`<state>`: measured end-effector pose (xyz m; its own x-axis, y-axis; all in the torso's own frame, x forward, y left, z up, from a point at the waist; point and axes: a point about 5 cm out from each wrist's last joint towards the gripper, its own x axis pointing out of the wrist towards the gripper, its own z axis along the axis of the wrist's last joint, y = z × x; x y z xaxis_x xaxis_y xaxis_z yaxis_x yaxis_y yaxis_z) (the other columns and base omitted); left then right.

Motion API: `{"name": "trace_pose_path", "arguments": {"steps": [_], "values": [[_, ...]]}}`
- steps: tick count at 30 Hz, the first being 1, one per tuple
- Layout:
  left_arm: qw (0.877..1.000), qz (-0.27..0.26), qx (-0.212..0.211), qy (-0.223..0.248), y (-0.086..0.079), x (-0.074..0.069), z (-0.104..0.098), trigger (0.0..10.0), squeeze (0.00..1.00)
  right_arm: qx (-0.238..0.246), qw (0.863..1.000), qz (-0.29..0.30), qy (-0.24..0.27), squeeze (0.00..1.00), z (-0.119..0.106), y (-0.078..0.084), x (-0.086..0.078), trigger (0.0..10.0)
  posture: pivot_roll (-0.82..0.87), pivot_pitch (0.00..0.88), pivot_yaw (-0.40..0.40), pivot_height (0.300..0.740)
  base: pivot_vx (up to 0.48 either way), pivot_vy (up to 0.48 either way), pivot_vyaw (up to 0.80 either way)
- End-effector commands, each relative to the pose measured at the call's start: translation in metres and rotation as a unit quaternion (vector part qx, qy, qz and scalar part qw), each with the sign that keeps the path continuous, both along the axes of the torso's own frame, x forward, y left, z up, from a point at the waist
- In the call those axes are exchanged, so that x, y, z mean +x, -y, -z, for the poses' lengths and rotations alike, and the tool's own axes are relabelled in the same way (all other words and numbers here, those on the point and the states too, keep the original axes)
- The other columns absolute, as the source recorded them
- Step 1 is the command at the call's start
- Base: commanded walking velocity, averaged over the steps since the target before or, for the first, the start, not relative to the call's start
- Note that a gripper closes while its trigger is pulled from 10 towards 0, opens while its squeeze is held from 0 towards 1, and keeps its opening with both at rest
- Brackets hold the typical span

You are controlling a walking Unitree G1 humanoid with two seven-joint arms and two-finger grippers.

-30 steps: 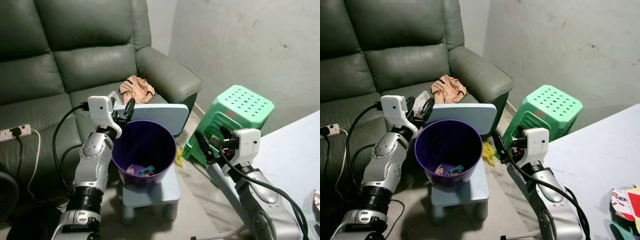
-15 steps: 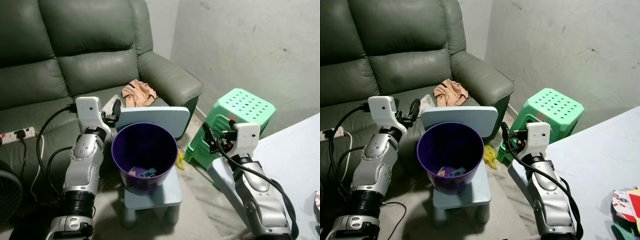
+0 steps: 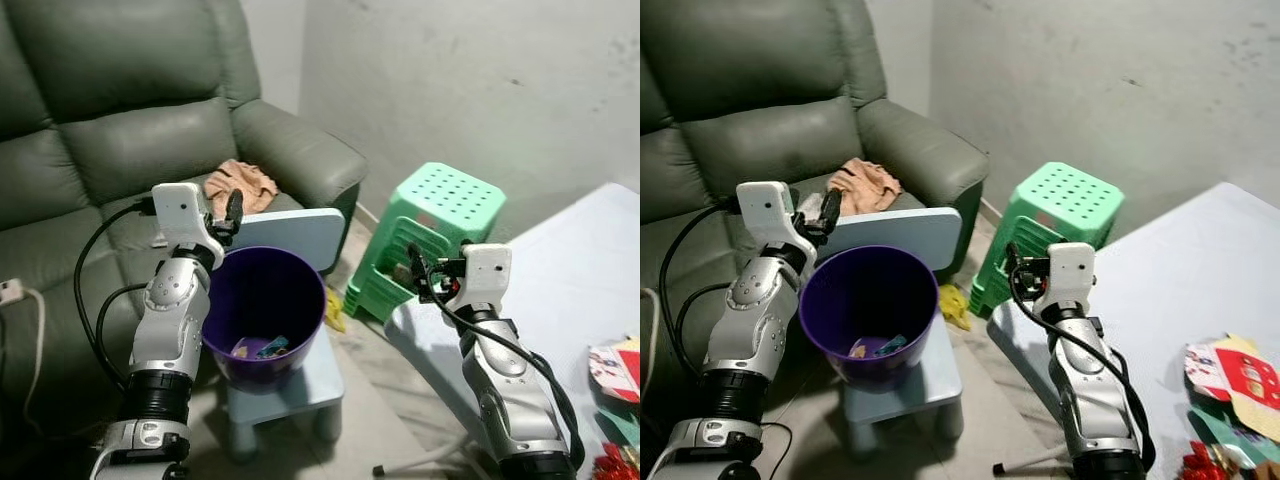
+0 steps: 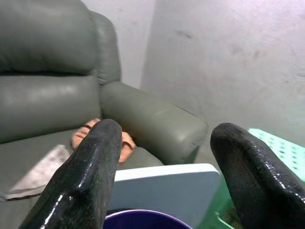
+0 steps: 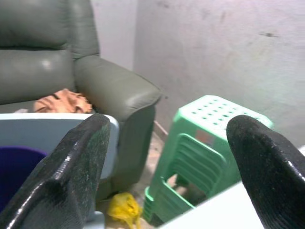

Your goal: Picking trash to rubbish bin

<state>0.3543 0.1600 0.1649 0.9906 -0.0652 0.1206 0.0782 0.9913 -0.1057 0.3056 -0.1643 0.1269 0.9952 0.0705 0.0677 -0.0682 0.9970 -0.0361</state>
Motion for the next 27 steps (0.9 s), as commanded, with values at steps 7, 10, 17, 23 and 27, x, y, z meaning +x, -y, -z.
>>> {"name": "trace_pose_path", "arguments": {"steps": [7, 10, 17, 23, 27], "values": [[1.0, 0.012, 0.003, -0.005, 0.009, 0.001, 0.002, 10.0, 0.0, -0.007, 1.0, 0.015, 0.004, 0.0, 0.0, 0.006, 0.0, 10.0, -0.01, 0.0, -0.068, 0.74, 0.0, 0.0, -0.64], [1.0, 0.014, 0.004, -0.008, 0.01, 0.001, 0.004, 10.0, 0.0, -0.011, 1.0, 0.012, 0.003, 0.0, 0.002, 0.004, -0.001, 10.0, -0.02, 0.0, -0.069, 0.74, 0.0, 0.0, -0.64], [0.999, 0.034, 0.014, -0.004, 0.015, -0.001, 0.006, 10.0, 0.0, -0.015, 1.0, 0.009, 0.006, 0.0, 0.002, 0.002, -0.002, 10.0, -0.03, 0.0, -0.065, 0.74, 0.0, 0.0, -0.64], [0.998, 0.052, -0.017, -0.003, 0.021, -0.003, 0.006, 10.0, 0.0, -0.014, 1.0, 0.007, 0.007, 0.0, 0.002, 0.002, -0.003, 10.0, -0.03, 0.0, -0.065, 0.74, 0.0, 0.0, -0.64], [0.999, 0.05, -0.018, -0.011, 0.021, -0.002, 0.008, 10.0, 0.0, -0.015, 1.0, 0.006, 0.007, 0.0, 0.003, 0.001, -0.004, 10.0, -0.03, 0.0, -0.066, 0.74, 0.0, 0.406, -0.63]]}}
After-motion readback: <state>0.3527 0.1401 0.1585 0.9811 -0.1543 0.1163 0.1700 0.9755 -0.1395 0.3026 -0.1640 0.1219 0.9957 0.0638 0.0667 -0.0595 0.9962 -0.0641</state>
